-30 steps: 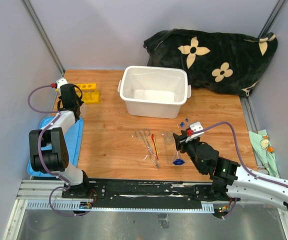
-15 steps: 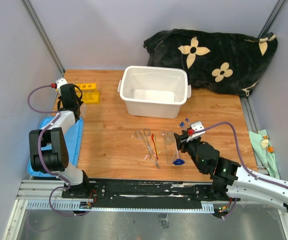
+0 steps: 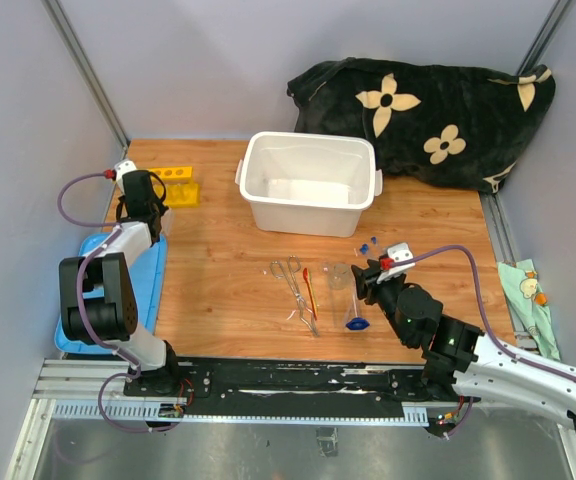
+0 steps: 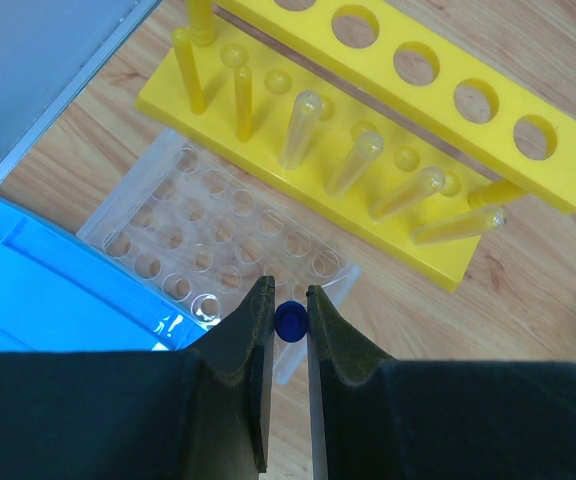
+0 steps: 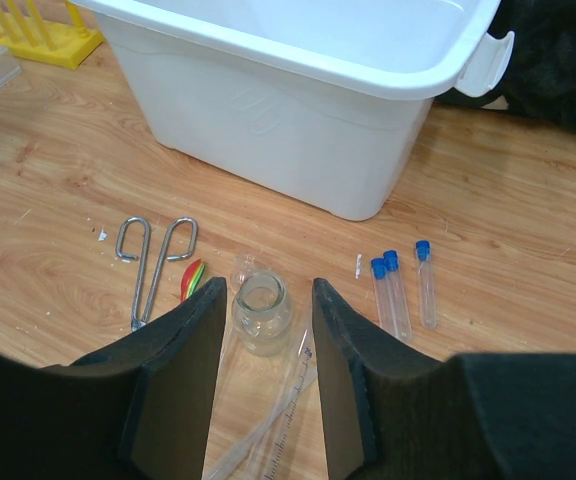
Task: Organize the chemistry lab equipment
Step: Insert the test tube into the slot of the test tube rack.
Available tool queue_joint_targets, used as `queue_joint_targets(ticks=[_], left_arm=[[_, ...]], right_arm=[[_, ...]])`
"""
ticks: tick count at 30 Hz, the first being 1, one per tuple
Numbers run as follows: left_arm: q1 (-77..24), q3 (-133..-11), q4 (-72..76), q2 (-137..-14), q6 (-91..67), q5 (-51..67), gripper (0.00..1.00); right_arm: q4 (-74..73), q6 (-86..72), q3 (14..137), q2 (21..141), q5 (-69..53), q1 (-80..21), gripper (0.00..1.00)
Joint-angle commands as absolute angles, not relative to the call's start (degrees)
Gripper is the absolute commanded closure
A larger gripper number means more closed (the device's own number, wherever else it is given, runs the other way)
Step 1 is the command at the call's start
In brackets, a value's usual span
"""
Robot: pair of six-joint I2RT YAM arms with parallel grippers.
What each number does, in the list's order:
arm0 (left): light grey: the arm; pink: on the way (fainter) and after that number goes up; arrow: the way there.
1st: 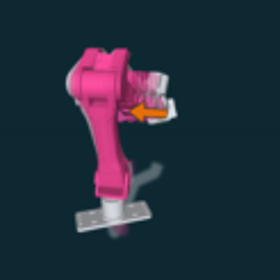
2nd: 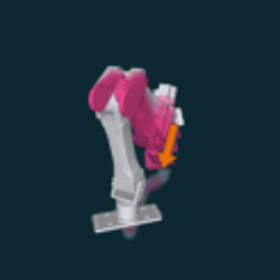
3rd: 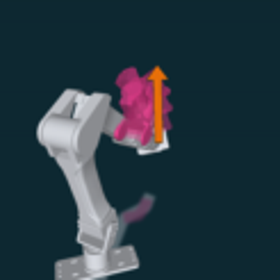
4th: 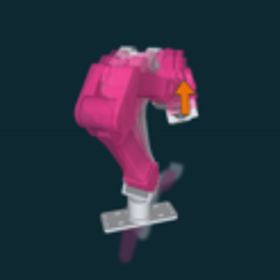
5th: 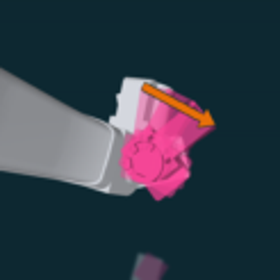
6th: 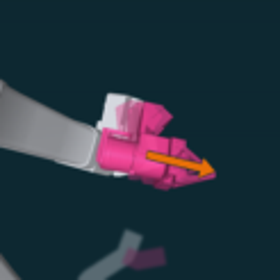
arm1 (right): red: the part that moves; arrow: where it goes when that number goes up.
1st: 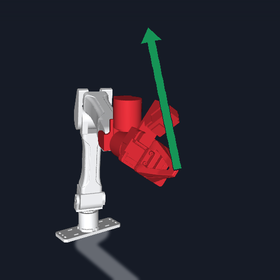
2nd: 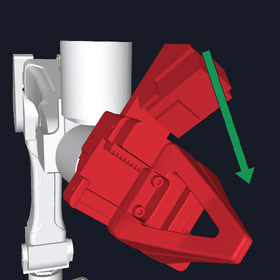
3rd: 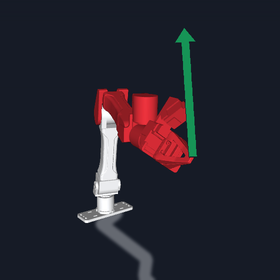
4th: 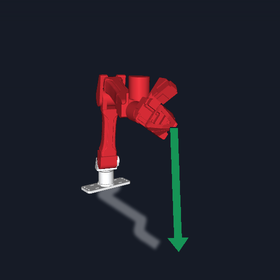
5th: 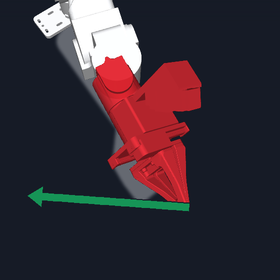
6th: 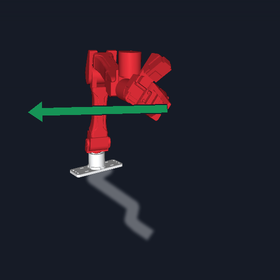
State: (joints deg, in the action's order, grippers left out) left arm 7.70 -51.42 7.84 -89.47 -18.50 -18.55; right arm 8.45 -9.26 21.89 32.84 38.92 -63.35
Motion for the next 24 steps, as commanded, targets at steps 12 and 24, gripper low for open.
queue_joint_targets(ticks=[12,24], left_arm=[[4.2,-55.0,4.2,-94.5,-17.2,-24.1,1.0],[4.1,-55.6,2.6,-92.2,-18.2,-26.1,0.6]], right_arm=[[7.7,-10.3,20.9,31.0,39.0,-61.6,0.58],[8.1,-10.7,21.3,32.0,37.6,-61.1,0.58]])
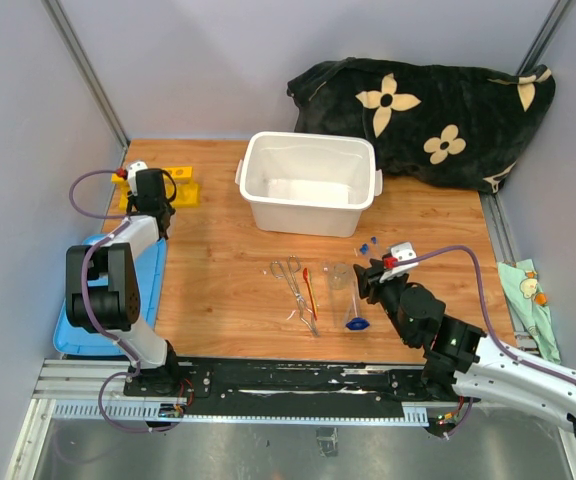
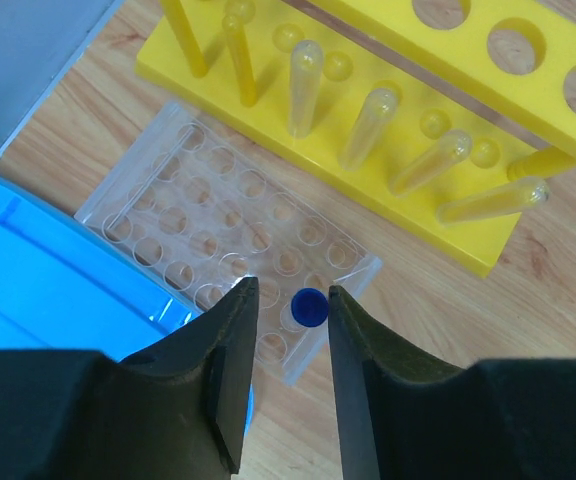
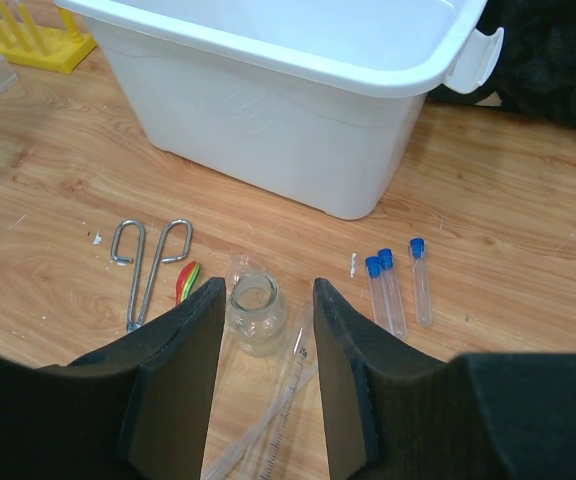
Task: Organize the chemistry lab equipment
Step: Insert the test tube into the slot of the test tube rack.
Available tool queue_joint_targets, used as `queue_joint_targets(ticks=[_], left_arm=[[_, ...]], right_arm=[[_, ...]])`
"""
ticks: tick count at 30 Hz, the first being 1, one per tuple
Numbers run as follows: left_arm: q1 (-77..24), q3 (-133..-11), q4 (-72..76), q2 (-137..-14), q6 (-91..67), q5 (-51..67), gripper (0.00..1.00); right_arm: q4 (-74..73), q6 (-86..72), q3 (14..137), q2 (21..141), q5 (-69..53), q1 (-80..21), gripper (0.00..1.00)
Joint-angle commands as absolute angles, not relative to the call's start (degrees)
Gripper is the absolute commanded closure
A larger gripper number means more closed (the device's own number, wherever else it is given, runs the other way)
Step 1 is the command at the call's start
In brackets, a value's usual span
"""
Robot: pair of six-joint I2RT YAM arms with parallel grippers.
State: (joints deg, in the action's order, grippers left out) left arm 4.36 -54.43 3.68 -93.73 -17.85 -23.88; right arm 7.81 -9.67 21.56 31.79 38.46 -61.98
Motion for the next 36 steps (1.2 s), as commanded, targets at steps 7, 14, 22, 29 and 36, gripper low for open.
queue_joint_targets(ticks=[7,14,22,29,36], left_arm=[[4.1,-56.7,1.0,-89.4,-19.3,-25.5,0.46],[4.1,-56.7,-1.1,-80.5,-21.1,-22.0,0.38],[4.1,-54.9,-4.9,-67.3,-24.3,-2.7,0.37],[3.2,-50.1,-5.4,-58.2,-28.0,15.0,0.37],[-2.3,-51.2,-11.9,-54.4,-25.6,20.8,0.37]], right_arm=[[8.3,-10.7,21.9,33.1,36.8,-60.9,0.58],[8.0,-10.4,23.1,34.2,36.6,-60.8,0.58],[-2.8,-10.0,30.5,36.3,38.1,-55.6,0.55],[-17.2,-15.7,38.7,43.0,24.2,-35.5,0.52],[-16.6,-18.6,42.0,55.8,13.4,-22.8,0.53]])
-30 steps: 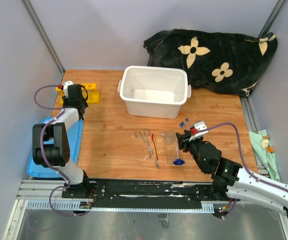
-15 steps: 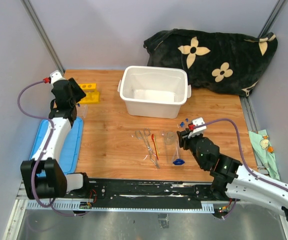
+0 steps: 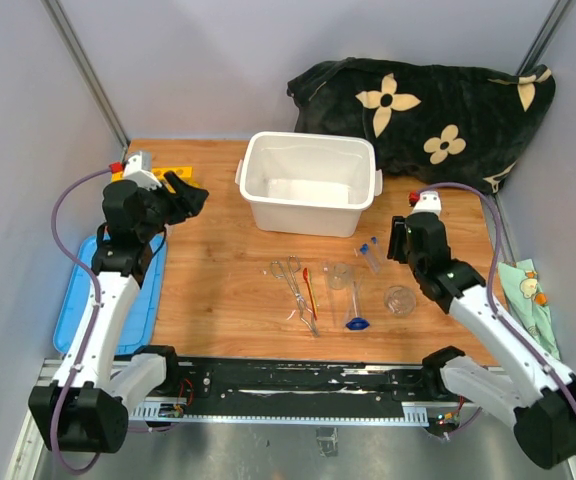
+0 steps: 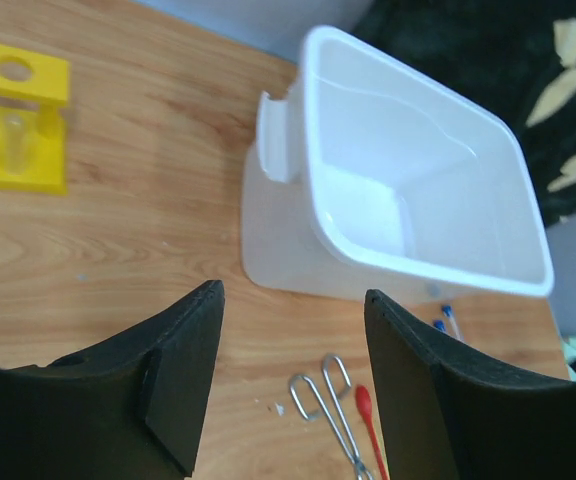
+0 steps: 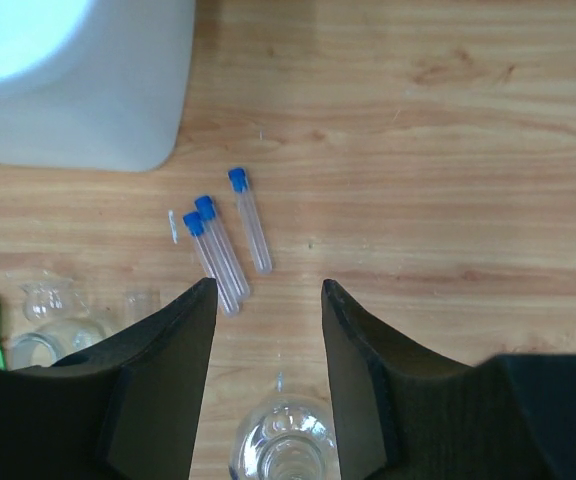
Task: Organize the chemistry lab equipment
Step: Insert the test tube into the slot of the test tube rack, then pick up the test tube at the center of the board.
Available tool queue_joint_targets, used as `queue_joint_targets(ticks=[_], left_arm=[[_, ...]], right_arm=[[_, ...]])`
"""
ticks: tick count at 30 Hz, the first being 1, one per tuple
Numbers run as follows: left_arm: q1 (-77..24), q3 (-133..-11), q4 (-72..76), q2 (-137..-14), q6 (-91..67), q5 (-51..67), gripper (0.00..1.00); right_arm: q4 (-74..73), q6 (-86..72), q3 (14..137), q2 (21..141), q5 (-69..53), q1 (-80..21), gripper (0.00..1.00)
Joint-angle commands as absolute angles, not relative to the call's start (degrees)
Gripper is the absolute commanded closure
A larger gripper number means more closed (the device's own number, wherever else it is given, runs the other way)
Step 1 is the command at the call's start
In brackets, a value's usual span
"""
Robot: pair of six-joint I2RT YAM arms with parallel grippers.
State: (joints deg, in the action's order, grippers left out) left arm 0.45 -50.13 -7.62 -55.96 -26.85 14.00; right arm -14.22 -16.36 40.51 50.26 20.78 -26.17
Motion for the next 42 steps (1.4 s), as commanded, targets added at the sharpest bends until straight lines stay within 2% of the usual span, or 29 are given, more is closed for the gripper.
queue_joint_targets(ticks=[1,6,12,20,28,42], left_arm=[[-3.2,-51.9,-13.2,-54.5,-25.0,21.4,0.37],[-4.9,-54.4,-18.4,-54.8,-22.6,25.1,0.37],[-4.9,-51.9,-18.4,-52.9,-23.3,27.8,0.37],[-4.9,-51.8,-18.5,-53.4,-23.2,30.0,0.38],[-5.0,-52.0,-18.6,-55.1,-22.8,30.5,0.38],[-5.1,-53.3,-19.1,-56.3,-22.5,30.5,0.38]], right_arm=[[-15.8,-18.5,41.9,57.6,12.9,-22.7,0.53],[-12.6,-19.1,41.5,64.3,12.5,-21.9,0.57],[-10.6,-19.7,42.3,68.7,12.5,-18.3,0.62],[-7.8,-17.4,45.1,77.2,6.6,-16.4,0.61],[-9.5,-15.1,49.8,84.2,6.1,-16.4,0.61],[-7.2,-14.1,47.2,87.5,6.4,-14.7,0.64]])
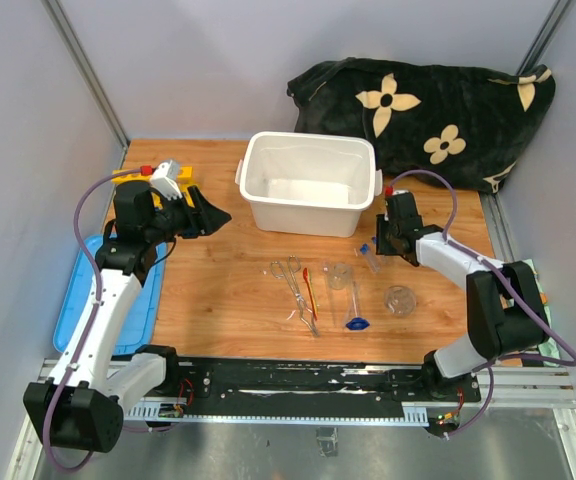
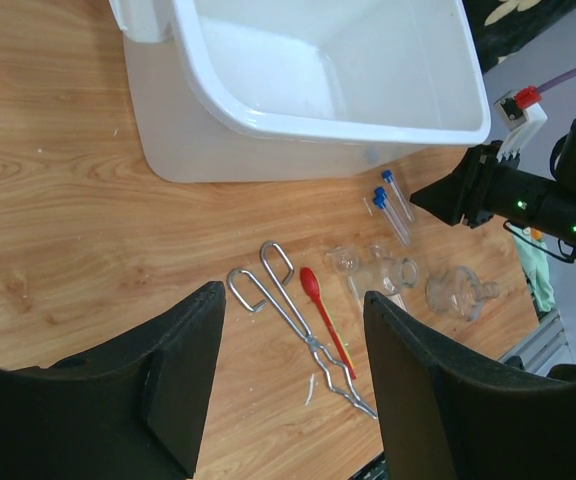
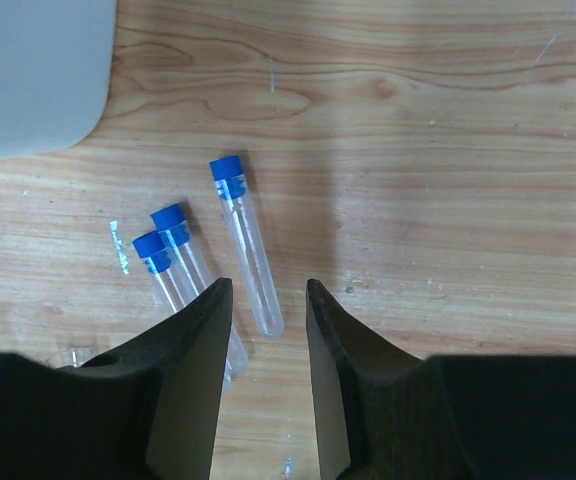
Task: Organize the chemistry lab equipment
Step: Pick up the test tube at the center of the board.
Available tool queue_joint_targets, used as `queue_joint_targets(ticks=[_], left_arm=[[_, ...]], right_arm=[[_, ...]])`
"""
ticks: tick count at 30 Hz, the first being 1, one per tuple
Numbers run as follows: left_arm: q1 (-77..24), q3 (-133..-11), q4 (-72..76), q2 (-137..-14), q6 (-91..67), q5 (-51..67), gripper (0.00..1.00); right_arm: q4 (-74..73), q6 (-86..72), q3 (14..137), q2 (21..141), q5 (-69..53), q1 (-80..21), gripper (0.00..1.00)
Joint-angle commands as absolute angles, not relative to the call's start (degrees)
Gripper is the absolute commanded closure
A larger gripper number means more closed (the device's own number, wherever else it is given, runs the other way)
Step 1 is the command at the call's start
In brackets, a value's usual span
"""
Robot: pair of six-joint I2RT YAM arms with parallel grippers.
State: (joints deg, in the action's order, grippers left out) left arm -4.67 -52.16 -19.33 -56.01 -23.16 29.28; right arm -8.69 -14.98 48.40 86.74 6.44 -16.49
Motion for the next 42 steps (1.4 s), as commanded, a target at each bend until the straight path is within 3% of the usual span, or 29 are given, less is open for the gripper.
queue_joint_targets(ticks=[1,23,42], left_arm=[[-5.0,-53.4,-19.1,-56.3,-22.5,30.6,0.38],[-5.0,-54.4,-20.0,-56.1,-22.7,31.2,0.39],[-5.0,-55.4,-20.5,-57.4,-22.6,32.3,0.38]], right_arm=[[-6.9,-14.2,47.0,87.7,6.3,-14.5,0.64],[-4.8,-15.5,45.9,91.3,3.3,-14.1,0.69],[-5.6,-17.6,44.3,88.5,4.6,-14.1,0.9]])
